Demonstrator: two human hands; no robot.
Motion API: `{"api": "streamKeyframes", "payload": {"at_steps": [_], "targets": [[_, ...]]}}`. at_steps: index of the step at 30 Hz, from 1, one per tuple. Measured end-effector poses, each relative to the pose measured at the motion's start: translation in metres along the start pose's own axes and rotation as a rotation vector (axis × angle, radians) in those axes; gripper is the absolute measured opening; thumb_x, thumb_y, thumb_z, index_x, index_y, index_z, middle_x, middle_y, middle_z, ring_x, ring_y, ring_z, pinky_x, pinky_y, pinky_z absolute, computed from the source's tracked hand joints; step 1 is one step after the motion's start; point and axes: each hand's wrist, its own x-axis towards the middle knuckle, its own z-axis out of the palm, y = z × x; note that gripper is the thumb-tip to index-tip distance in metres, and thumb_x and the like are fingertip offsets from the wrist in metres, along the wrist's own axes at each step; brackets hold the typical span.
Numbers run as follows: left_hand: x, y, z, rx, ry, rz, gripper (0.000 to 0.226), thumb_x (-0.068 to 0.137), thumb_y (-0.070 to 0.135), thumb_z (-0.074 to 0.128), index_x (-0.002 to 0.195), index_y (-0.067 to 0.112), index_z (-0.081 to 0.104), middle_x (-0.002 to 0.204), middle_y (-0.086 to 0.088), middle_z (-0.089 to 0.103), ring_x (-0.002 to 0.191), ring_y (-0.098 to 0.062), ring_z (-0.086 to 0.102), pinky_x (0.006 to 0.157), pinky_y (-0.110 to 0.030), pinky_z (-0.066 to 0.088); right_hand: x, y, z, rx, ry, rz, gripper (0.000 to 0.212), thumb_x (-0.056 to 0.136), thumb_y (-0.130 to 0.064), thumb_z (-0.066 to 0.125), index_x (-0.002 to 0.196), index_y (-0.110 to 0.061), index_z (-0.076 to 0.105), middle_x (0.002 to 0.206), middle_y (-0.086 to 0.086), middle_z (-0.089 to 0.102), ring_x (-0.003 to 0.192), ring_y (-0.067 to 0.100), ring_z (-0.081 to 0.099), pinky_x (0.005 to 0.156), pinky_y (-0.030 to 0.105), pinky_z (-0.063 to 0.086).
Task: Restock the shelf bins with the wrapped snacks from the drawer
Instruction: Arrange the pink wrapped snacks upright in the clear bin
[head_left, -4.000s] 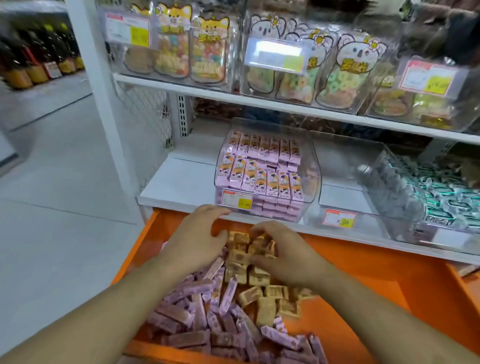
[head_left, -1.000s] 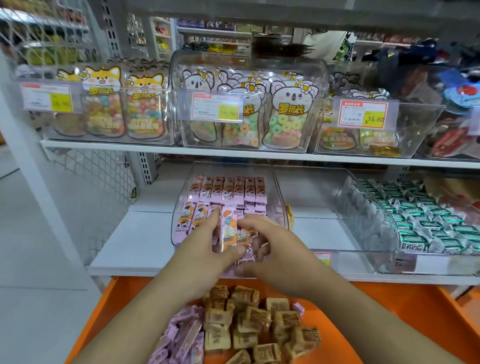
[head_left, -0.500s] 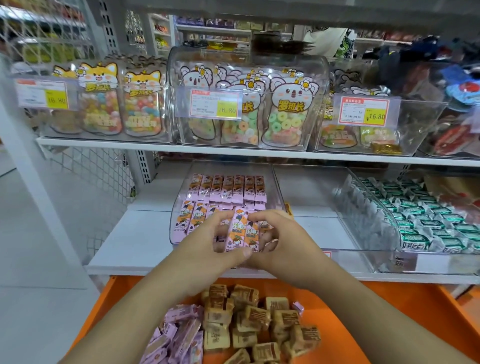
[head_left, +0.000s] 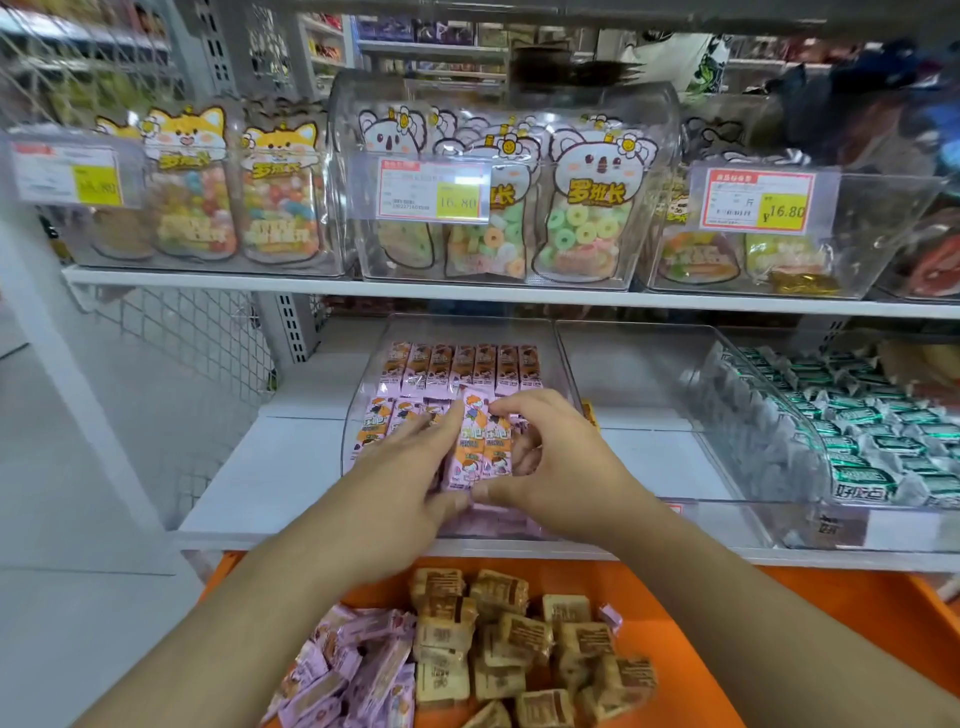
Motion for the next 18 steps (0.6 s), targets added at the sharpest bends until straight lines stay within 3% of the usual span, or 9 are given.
{"api": "streamKeyframes", "payload": {"at_steps": [2,4,8,10,14,18], "targets": [[0.007,-0.007,0.002,0.059,0.004,-0.015,0.092,0.103,0.044,0.059,0.160,0.050,-0.013,0.173,0.013,0.010,0.160,-0.011,-0.010,0.129,-0.043,0.011,0.009,0.002,0.005,-0.038,0.007,-0.004,0.080,0.072,-0.038,0.096,0.141,-0.027,0.057,0.121,-0.015,0.044,0.074,0.006,0.059,0.070,0.019,0.054],[0.016,-0.015,0.007,0.129,0.010,-0.020,0.088,0.104,0.045,0.055,0.160,0.049,-0.013,0.173,0.016,0.004,0.159,-0.011,-0.016,0.129,-0.047,0.004,0.016,0.004,0.011,-0.066,0.008,0.009,0.080,0.074,-0.042,0.094,0.142,-0.029,0.055,0.121,-0.016,0.043,0.080,0.008,0.056,0.076,0.022,0.053],[0.028,-0.020,0.017,0.223,-0.020,-0.068,0.075,0.108,0.049,0.042,0.163,0.043,-0.009,0.170,0.023,-0.016,0.158,-0.014,-0.020,0.127,-0.048,-0.005,0.021,0.010,0.021,-0.171,-0.031,0.015,0.083,0.078,-0.048,0.089,0.149,-0.028,0.049,0.137,-0.012,0.044,0.112,0.009,0.050,0.097,0.027,0.048],[0.030,-0.020,0.021,0.198,-0.011,-0.075,0.069,0.109,0.051,0.038,0.165,0.042,-0.002,0.170,0.025,-0.011,0.158,-0.012,-0.015,0.126,-0.046,-0.005,0.021,0.013,0.021,-0.201,-0.050,0.026,0.083,0.080,-0.048,0.088,0.150,-0.028,0.048,0.145,-0.010,0.043,0.120,0.010,0.049,0.099,0.024,0.043],[0.031,-0.026,0.027,0.203,0.086,-0.067,0.057,0.110,0.047,0.035,0.164,0.036,0.020,0.169,0.024,0.011,0.155,-0.013,0.001,0.125,-0.042,0.001,0.020,0.014,0.020,-0.181,-0.071,0.061,0.082,0.082,-0.047,0.086,0.152,-0.027,0.047,0.144,-0.009,0.043,0.109,0.008,0.049,0.095,0.025,0.045],[0.028,-0.025,0.030,0.203,0.172,-0.053,0.059,0.108,0.044,0.042,0.163,0.038,0.022,0.167,0.019,0.019,0.154,-0.014,0.007,0.125,-0.043,0.008,0.018,0.011,0.022,-0.227,-0.117,0.068,0.085,0.090,-0.046,0.079,0.161,-0.026,0.038,0.164,-0.007,0.031,0.144,0.016,0.039,0.120,0.033,0.036]]}}
